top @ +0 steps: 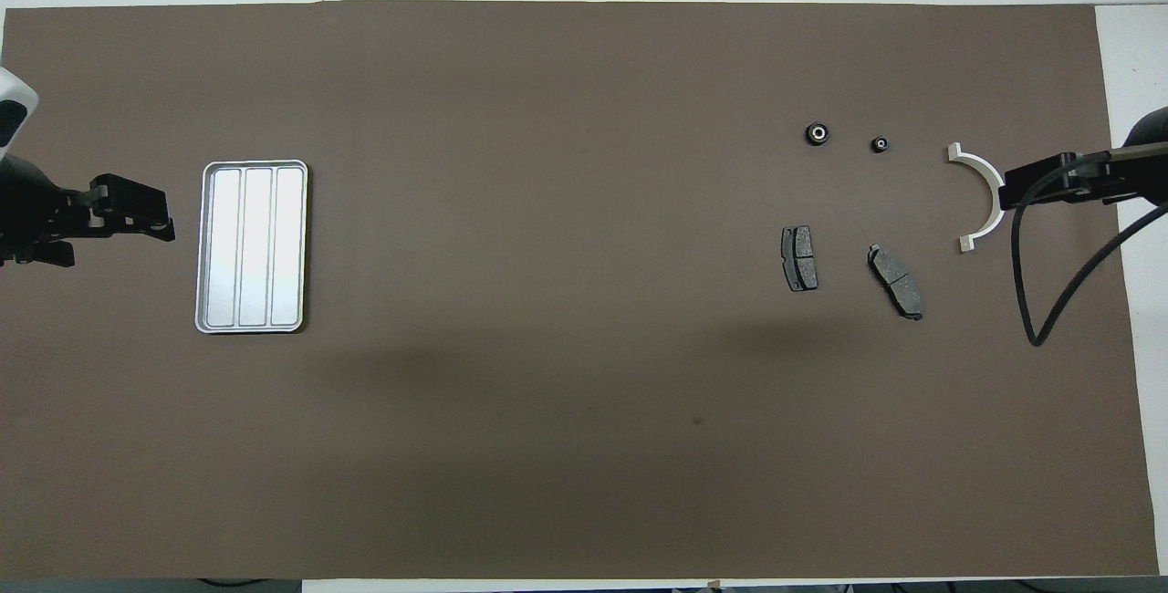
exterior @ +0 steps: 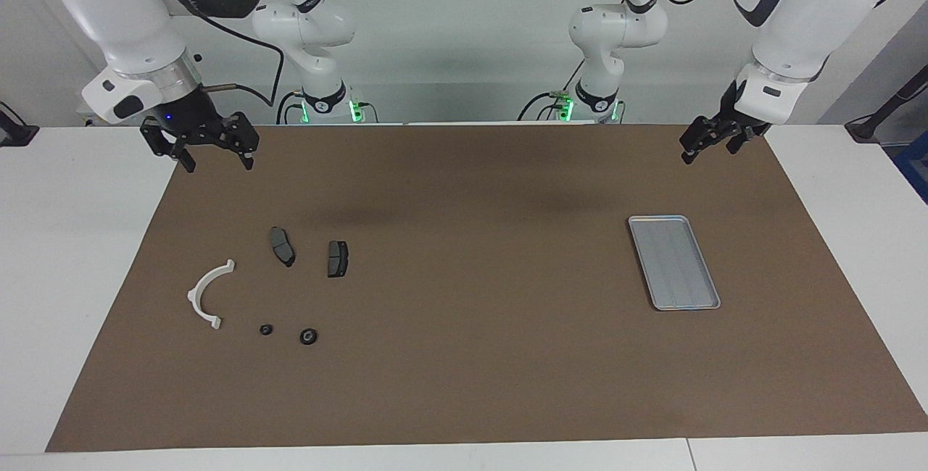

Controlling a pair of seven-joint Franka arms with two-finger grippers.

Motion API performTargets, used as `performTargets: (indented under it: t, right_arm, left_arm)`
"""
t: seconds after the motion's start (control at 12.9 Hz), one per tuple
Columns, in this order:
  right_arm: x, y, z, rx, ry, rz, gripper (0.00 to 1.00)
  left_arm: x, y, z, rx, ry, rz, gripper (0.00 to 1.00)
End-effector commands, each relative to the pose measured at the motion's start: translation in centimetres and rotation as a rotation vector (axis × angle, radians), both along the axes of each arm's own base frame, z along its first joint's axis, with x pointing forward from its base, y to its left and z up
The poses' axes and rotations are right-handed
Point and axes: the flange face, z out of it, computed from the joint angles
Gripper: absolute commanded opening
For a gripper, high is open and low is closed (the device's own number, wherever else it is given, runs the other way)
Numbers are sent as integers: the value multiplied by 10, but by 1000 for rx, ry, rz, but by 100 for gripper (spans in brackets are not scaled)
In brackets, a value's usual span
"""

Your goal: Pick bearing gear from pile to tray

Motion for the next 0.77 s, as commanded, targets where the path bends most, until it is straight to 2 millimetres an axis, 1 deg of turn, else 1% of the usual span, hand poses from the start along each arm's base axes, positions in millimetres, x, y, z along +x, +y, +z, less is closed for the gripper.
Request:
performTargets:
  t: [0.0, 0.08, 0.23, 0.39, 0.46, 0.54, 0.62, 0.7]
  right_arm:
    - [30, 6, -32, -21, 41, 30, 100]
    - [41, 8, -55, -30, 73, 25, 100]
    - [69, 22, -83, -53, 83, 31, 100]
    - [94, 26, -118, -55, 75, -12, 100]
    - [103, 29, -136, -55, 71, -22, 100]
    - [113, 38, -155, -49, 72, -21, 100]
    - [121, 41, -171, -47, 78, -38, 100]
    - [131, 42, -182, -46, 73, -56, 100]
  left_arm:
    - [-5, 0, 6, 0, -15, -2, 100]
    - [-5, 0, 6, 0, -15, -2, 100]
    - [-5, 0, 6, 0, -15, -2, 100]
    - [-5, 0, 6, 0, -15, -2, 100]
    - [-5, 0, 6, 0, -15, -2, 100]
    - [-5, 0, 6, 0, -15, -2, 100]
    - [-5, 0, 6, 0, -15, -2, 100]
    - [-5, 0, 6, 0, -15, -2, 100]
